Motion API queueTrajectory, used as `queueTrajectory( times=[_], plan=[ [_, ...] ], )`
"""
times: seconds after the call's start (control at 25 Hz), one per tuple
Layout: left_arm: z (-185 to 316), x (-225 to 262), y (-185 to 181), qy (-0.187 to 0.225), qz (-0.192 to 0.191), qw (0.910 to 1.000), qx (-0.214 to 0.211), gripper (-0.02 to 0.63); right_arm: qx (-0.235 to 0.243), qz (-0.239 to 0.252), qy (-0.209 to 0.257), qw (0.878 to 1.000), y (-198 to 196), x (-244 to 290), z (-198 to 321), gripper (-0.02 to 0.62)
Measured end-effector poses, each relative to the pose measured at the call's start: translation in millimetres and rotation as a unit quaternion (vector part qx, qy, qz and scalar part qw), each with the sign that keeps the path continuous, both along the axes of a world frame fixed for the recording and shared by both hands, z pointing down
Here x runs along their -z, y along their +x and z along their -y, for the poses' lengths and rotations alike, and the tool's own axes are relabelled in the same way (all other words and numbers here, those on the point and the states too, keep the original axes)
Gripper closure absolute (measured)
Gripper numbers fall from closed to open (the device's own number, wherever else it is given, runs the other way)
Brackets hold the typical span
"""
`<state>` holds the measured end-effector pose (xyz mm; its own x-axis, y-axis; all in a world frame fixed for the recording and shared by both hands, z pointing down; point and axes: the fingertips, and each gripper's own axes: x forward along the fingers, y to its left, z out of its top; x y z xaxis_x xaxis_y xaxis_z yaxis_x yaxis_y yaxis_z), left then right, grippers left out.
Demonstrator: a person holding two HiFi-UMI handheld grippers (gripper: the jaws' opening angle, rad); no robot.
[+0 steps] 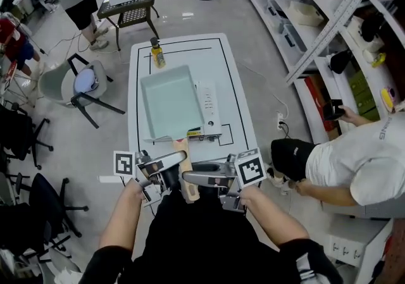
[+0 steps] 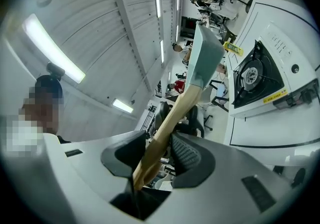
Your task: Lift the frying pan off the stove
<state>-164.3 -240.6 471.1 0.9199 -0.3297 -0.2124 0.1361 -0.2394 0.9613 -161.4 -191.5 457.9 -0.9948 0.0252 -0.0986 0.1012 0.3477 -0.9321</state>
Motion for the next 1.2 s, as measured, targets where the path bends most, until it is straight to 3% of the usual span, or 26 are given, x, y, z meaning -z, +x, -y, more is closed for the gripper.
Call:
queueTrajectory(
  times=[0.36,0.8,1.2],
  plan=[
    [-45.7,8.6,13.4,0.006,0.010,0.9998,0.013,0.437,0.011,0.018,0.001,1.000,14.3,7.5,-44.9,0.423],
    [-128.0,-9.7,4.4,-0.009,0.010,0.9999,-0.004,0.434,0.009,-0.001,0.005,1.000,3.7,-5.4,-126.3,0.416],
    [-200.1,-31.2,3.8,-0.030,-0.002,0.9995,-0.013,0.433,0.003,-0.006,-0.028,1.000,2.8,-26.3,-196.0,0.416]
  ],
)
